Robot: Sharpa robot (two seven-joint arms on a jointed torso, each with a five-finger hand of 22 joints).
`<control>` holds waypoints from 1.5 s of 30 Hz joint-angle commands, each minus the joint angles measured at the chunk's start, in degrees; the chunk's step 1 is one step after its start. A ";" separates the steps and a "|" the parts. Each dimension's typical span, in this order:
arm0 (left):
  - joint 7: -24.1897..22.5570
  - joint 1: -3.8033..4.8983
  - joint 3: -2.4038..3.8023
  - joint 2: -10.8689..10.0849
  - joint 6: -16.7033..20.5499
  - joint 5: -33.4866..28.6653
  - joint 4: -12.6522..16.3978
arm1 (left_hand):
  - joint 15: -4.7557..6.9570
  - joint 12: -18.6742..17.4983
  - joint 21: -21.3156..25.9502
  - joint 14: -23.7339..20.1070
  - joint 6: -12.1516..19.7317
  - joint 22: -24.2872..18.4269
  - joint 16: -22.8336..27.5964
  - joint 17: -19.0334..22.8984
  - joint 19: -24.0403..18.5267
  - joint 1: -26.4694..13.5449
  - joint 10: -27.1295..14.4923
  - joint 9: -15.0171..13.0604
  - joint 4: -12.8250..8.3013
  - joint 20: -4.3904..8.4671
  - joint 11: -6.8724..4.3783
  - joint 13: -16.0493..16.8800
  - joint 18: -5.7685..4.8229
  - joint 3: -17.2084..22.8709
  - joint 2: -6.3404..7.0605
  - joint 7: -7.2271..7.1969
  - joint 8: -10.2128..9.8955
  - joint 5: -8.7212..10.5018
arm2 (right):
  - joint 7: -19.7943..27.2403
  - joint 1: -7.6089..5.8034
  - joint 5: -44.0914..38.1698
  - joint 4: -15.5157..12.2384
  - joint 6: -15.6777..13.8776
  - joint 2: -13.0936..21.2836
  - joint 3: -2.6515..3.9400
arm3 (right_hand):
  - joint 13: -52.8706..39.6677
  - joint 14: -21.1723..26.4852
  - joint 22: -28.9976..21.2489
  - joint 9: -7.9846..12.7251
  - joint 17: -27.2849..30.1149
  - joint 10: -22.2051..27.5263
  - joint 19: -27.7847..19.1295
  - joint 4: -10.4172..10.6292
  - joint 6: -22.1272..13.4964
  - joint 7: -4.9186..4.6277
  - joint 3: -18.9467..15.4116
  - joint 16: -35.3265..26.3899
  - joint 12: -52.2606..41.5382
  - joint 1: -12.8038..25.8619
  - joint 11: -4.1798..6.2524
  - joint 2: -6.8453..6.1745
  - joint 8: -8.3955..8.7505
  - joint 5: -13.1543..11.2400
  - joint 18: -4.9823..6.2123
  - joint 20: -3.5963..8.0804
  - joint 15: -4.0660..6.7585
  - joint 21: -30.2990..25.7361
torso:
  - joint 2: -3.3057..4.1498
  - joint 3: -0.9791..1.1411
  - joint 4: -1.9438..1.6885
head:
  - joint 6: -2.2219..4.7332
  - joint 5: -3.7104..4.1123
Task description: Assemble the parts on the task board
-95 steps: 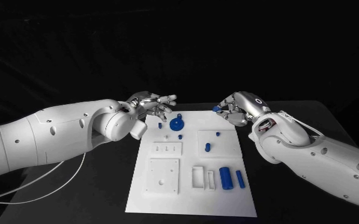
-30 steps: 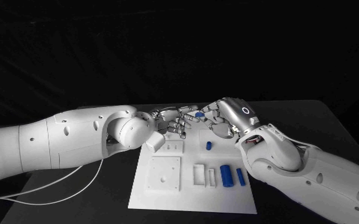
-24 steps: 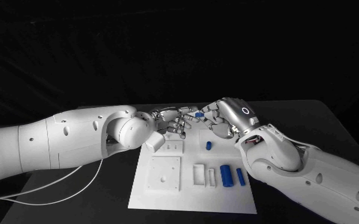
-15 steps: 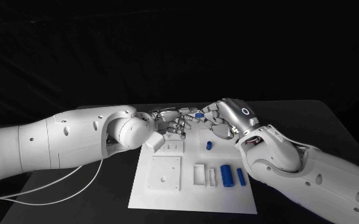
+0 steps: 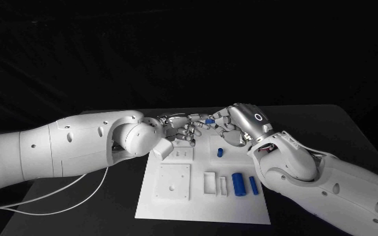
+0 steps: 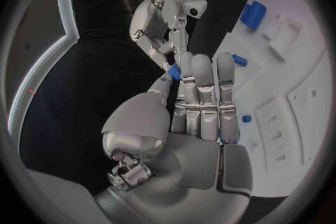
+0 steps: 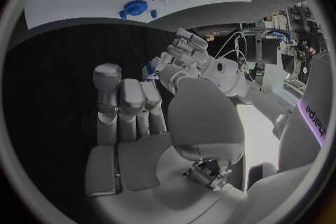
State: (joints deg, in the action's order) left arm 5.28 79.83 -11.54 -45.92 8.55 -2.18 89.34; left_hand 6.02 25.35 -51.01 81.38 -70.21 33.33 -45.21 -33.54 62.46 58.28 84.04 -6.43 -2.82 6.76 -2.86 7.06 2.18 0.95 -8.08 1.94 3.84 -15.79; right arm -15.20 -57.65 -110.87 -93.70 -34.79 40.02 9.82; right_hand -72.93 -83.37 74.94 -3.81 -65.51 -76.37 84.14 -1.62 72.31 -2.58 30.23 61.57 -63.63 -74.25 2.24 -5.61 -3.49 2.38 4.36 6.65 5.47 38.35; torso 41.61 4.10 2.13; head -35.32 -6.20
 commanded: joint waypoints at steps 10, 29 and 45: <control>-0.51 0.01 0.15 0.42 -1.85 -0.48 -0.17 | 0.47 2.09 -0.35 0.34 -0.15 1.03 -1.40 -1.21 0.15 0.74 2.50 -8.45 -2.00 0.74 -1.02 1.10 -0.21 -0.16 0.87 -0.82 -0.03 -4.97 | 2.15 0.19 -1.72 -0.36 1.34 0.04 -0.18 | 0.02 -0.29 4.15 -0.08 -0.05 0.24 2.84 1.28 0.11 -0.21 -0.60 -0.25 0.18 -1.39 -0.15 0.30 -0.19 0.38 -0.74 0.03 -0.19 -0.26 | 0.07 -0.01 -0.02 | -0.12 -0.17; -0.51 -0.10 0.16 0.61 -0.79 0.29 -0.20 | 0.82 3.52 -1.38 -0.65 1.36 3.36 -4.87 -1.77 -0.47 -0.23 2.75 -33.17 0.70 1.10 -1.55 4.45 -0.40 -2.57 2.74 -1.96 -0.13 -3.87 | 2.35 0.23 -2.51 -0.76 1.45 -0.09 -0.25 | -0.16 -0.30 4.19 -0.08 -0.12 0.12 2.84 1.40 0.22 -0.21 -0.65 -0.20 -0.08 -1.86 -0.13 0.26 -0.19 0.38 -0.75 0.02 -0.18 -0.25 | 0.09 -0.04 -0.13 | -0.22 -0.24; -0.85 -0.12 0.16 0.72 -0.57 0.66 -0.09 | 0.78 2.83 -1.30 -0.96 2.26 3.72 -4.95 -1.36 -0.72 3.24 2.74 -32.28 -3.20 1.06 -1.49 4.35 -0.37 1.74 1.72 -1.89 -0.17 -10.73 | 2.37 0.43 -2.64 -0.85 2.32 -0.19 -0.31 | -0.29 -0.32 4.21 -0.09 -0.16 0.06 2.86 1.37 0.34 -0.22 -0.47 -0.18 -0.25 -2.05 -0.12 0.12 -0.20 0.38 -0.77 0.02 -0.19 -0.20 | 0.12 -0.02 -0.03 | -0.32 -0.26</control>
State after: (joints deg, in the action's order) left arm 5.69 79.60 -11.55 -45.61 8.47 -1.64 88.82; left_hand 6.92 28.50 -52.34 80.83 -68.30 37.04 -49.88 -34.96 62.04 61.21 84.01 -38.67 -6.17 7.58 -3.89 11.46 2.18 2.57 -6.31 0.05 3.71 -26.48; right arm -14.35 -57.35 -112.29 -94.10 -34.19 40.20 9.67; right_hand -73.16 -83.33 74.92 -3.86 -65.58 -76.48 84.14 -0.38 72.31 -2.79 29.59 61.57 -63.63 -75.81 2.12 -5.52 -3.49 2.61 4.37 6.65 5.43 38.36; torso 41.72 4.06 2.07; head -35.61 -6.50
